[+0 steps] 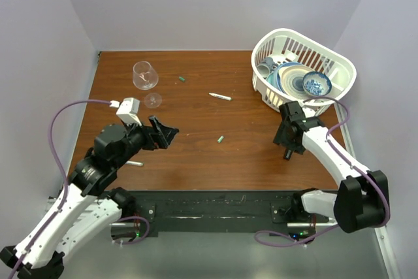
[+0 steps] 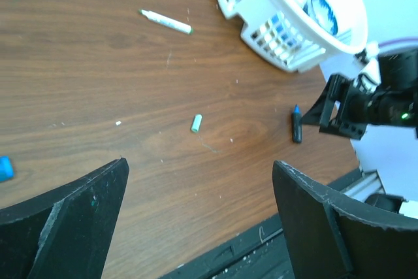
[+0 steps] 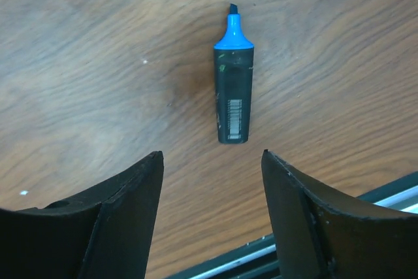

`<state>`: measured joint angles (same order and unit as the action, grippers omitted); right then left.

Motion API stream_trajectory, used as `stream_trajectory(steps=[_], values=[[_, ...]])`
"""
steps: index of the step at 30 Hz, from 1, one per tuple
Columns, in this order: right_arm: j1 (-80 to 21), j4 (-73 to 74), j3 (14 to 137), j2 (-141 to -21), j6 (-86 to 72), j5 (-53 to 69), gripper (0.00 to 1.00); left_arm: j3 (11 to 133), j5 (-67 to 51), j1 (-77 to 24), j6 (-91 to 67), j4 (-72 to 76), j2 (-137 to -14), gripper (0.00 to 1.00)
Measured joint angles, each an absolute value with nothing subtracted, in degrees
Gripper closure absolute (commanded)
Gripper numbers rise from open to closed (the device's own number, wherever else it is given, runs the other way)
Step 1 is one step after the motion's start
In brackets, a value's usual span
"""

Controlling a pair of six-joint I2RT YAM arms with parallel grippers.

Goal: Insert the pens into the pen caps

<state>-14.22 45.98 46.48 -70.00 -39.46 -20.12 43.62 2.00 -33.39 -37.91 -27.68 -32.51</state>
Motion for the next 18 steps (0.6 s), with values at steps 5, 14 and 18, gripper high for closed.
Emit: stream_trajectory(steps=[5,14,18], values=[[-13.1,43.1,44.8,-73.2,-40.2,-22.0,0.35,43.6,5.7,-33.4,-37.9,-28.6,-28.7,0.02],[-8.0,35.1,40.4,-77.2,-39.9,-18.7,0.41,43.6,10.7,-33.4,-38.2,-28.9,-28.1,0.02],[-7.3,32.3,38.5,-77.8,-39.6,-16.8,0.47,43.6,11.8,-33.4,-38.6,-28.9,-26.7,0.04]])
